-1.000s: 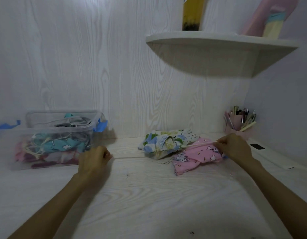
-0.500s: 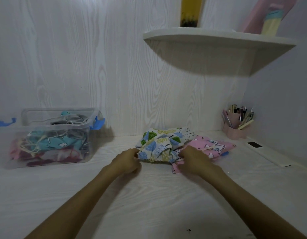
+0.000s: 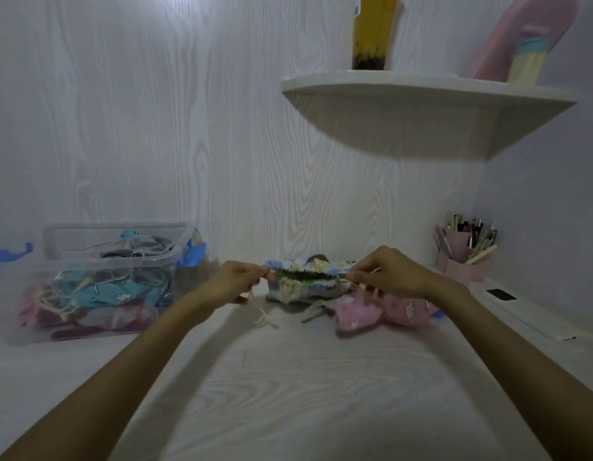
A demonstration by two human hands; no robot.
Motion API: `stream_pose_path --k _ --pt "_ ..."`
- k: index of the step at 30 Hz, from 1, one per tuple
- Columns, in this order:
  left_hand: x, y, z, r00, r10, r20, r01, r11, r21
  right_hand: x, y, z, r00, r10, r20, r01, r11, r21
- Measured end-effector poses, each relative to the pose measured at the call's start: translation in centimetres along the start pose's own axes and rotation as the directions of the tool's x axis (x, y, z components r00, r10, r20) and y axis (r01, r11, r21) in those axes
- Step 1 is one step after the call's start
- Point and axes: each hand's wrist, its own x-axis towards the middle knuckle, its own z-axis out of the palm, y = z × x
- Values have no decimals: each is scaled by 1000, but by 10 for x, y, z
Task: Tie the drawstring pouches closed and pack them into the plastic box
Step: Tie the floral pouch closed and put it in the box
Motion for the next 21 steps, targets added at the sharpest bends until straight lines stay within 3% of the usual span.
stream_pose_path --k 3,5,7,10,13,15,18,21 --pt "9 13 -5 997 -26 -74 22 998 -51 12 -20 -7 995 -19 -97 29 994 109" --pt "16 18 -10 989 -91 -116 66 977 -204 17 -33 -8 991 -3 -136 32 978 206" --pt "16 23 -15 986 -124 -115 82 944 -320 21 -39 -4 992 31 -125 -6 980 198" --pt "12 29 -19 984 -125 -124 81 946 -315 21 -42 9 998 65 16 -65 998 -13" --pt "8 34 -21 981 -118 -154 76 964 -256 21 -46 21 988 46 149 -59 995 79" --pt "5 35 -22 979 -110 -171 71 973 -221 20 -48 20 977 117 179 -139 983 120" --pt "1 33 -25 978 -110 -175 73 976 -205 14 -50 18 906 250 343 -269 963 7" --pt "0 28 -22 985 -86 -152 55 979 -195 6 -44 26 866 177 467 -276 949 152"
